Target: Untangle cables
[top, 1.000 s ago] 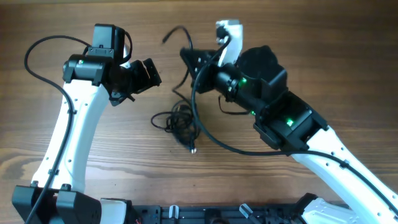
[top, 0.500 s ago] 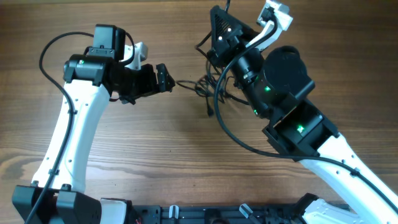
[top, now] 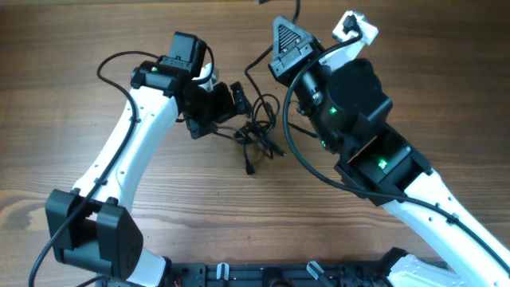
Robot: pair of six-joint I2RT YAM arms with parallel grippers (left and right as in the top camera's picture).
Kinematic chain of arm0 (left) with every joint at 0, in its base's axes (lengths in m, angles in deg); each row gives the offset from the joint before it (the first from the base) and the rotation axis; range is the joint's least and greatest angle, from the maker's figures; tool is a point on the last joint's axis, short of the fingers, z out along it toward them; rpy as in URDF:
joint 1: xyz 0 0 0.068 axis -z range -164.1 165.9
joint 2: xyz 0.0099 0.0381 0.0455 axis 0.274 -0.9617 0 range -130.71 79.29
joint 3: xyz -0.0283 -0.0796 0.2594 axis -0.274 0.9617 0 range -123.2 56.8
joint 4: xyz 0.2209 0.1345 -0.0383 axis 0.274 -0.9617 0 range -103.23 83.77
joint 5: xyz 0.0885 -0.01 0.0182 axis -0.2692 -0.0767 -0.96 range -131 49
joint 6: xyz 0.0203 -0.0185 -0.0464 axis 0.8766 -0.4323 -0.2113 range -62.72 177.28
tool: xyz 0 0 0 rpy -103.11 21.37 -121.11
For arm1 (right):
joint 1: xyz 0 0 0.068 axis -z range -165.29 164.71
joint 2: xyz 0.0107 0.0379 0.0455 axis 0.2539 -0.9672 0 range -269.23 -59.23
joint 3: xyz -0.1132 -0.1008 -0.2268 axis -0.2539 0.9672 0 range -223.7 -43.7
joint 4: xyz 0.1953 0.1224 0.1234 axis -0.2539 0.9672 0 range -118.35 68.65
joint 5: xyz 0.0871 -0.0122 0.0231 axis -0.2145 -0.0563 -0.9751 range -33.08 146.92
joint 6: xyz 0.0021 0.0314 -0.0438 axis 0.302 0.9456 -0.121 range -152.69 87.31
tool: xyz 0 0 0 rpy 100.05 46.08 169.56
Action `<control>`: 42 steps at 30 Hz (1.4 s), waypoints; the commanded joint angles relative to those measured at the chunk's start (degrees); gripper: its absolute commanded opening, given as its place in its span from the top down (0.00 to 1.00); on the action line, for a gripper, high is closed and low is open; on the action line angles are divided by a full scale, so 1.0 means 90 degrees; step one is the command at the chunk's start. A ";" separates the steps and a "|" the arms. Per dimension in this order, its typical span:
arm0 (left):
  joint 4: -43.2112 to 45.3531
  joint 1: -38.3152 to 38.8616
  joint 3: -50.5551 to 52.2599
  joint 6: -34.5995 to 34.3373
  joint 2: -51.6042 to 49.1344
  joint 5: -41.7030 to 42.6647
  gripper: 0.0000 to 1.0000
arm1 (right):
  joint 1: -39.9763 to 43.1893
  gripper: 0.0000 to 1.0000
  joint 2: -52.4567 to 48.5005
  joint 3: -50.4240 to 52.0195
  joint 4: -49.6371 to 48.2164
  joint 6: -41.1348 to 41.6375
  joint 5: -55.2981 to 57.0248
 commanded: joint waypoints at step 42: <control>0.0993 -0.0699 -0.1139 0.0180 0.1348 -0.0605 0.96 | 0.0141 0.96 -0.0063 -0.0136 0.1416 -0.1586 0.1800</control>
